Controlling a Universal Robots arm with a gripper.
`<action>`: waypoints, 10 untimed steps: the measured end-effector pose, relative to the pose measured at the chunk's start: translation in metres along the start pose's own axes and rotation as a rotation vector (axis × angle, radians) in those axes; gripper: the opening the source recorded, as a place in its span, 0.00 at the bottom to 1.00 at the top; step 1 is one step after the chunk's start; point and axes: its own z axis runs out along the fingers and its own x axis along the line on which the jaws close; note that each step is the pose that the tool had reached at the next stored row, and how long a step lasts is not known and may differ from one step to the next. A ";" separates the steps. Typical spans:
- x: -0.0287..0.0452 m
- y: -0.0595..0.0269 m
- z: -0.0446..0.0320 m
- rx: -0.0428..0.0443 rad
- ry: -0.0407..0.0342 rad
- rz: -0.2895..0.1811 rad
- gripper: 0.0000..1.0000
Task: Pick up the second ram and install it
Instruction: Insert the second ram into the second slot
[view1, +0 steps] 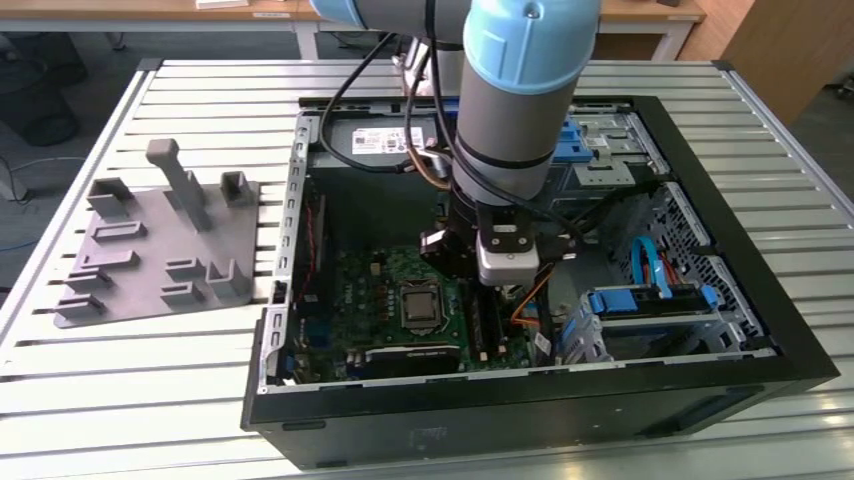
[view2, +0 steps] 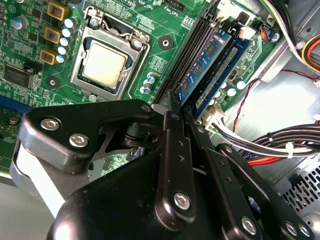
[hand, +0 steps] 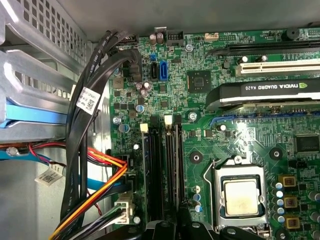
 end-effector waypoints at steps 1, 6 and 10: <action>0.0000 -0.0001 0.0002 -0.0001 0.0000 0.000 0.14; -0.0001 -0.0006 0.0013 -0.0002 0.0000 0.000 0.14; -0.0001 -0.0012 0.0014 0.0001 0.0000 -0.001 0.14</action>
